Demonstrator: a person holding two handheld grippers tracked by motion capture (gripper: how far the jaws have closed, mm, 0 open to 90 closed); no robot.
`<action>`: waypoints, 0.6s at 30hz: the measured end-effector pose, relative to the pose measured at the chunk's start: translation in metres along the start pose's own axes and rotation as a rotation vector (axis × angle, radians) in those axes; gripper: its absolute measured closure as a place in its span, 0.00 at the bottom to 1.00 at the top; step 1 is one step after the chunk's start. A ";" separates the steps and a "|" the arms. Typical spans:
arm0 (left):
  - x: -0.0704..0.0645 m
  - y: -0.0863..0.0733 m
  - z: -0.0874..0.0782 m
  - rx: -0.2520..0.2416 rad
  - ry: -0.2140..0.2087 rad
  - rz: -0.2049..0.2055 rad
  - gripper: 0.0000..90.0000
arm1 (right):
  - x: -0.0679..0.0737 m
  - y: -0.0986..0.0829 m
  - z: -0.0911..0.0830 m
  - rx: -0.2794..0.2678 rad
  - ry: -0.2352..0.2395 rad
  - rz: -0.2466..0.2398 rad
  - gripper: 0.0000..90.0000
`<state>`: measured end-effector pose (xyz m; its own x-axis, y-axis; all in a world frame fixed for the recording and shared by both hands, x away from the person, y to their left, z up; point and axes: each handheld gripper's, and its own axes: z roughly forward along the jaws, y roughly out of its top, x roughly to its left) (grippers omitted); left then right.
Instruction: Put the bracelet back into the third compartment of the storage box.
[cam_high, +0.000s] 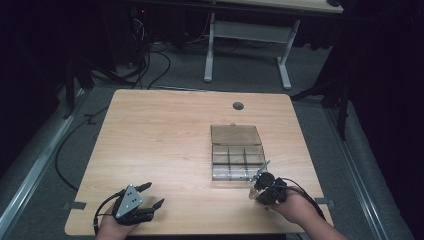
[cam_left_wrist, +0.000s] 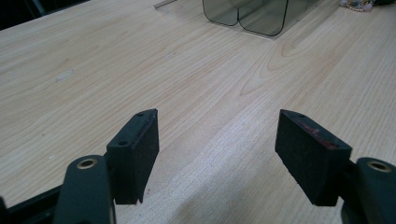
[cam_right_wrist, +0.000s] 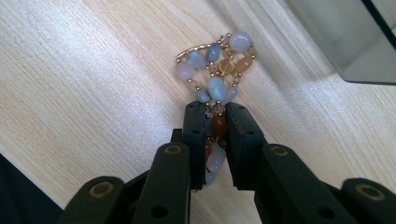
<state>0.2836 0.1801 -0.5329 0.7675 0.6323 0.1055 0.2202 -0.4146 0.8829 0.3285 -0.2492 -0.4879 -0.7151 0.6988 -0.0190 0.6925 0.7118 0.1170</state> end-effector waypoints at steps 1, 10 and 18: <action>0.000 0.000 0.000 0.000 0.000 -0.001 0.35 | 0.000 0.001 0.000 0.006 0.004 -0.001 0.90; 0.000 0.000 0.000 0.000 -0.002 -0.002 0.34 | -0.010 0.000 -0.013 0.040 0.023 0.018 0.90; 0.000 0.000 0.000 -0.001 -0.001 -0.002 0.35 | -0.019 -0.007 -0.026 0.040 0.012 0.055 0.90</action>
<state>0.2836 0.1801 -0.5329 0.7676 0.6324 0.1036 0.2207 -0.4127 0.8837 0.3351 -0.2694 -0.4623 -0.6765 0.7365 -0.0018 0.7341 0.6745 0.0779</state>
